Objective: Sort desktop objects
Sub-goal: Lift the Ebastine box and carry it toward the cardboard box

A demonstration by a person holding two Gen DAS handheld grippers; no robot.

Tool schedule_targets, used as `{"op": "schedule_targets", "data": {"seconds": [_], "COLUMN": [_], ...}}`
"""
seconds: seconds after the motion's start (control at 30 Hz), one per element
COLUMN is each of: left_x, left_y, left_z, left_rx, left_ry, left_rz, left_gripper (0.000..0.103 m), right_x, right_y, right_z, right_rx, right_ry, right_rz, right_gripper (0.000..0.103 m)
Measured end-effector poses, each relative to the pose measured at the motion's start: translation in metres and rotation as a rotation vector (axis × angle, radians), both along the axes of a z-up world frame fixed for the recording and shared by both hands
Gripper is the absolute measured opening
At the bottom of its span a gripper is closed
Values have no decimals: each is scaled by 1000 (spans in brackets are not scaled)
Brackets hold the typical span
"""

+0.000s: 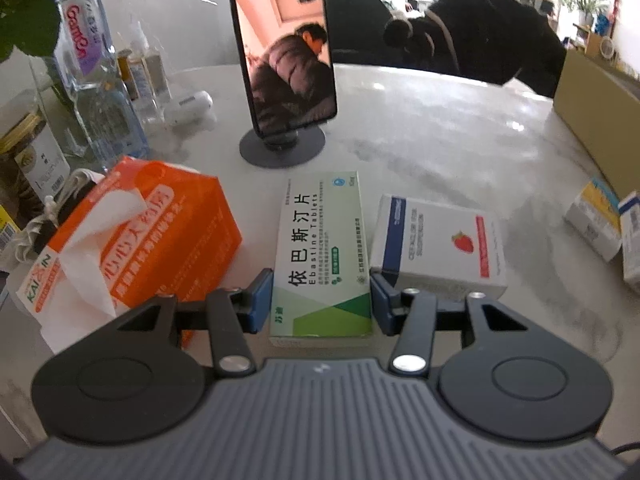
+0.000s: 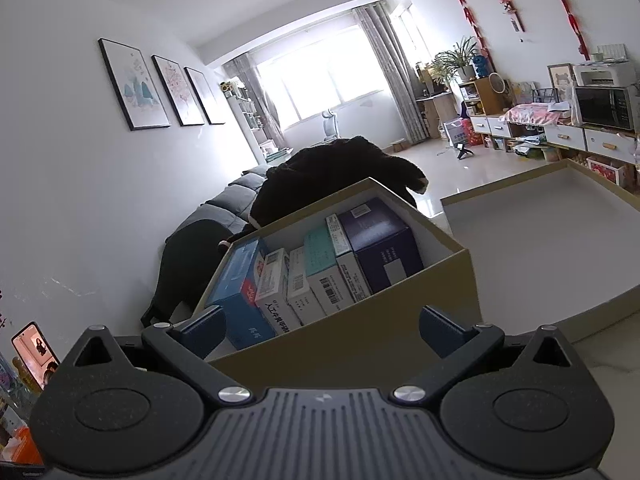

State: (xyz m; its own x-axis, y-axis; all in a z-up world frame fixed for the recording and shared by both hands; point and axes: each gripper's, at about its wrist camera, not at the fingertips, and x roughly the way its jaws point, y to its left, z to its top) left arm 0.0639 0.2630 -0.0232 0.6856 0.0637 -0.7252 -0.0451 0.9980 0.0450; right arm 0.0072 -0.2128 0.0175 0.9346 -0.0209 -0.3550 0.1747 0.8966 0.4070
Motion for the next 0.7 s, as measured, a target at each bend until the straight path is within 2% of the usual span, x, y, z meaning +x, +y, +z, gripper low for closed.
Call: {"op": "schedule_targets", "data": {"seconds": [0.27, 0.43, 0.7], "left_x": [-8, -14, -4], "left_y": [-16, -44, -99], "left_z": [24, 44, 56], "left_rx": [-1, -13, -70], "left_ry": [-86, -141, -170], "left_rz": [7, -32, -118], "left_gripper": [48, 48, 48], "right_x": [-8, -16, -28], "right_y": [-7, -13, -22], "right_z": [-1, -1, -1], "right_rx": [3, 11, 5], "right_ry": [-9, -20, -34], "right_rz": [-14, -31, -52], "right_gripper": [103, 103, 103]}}
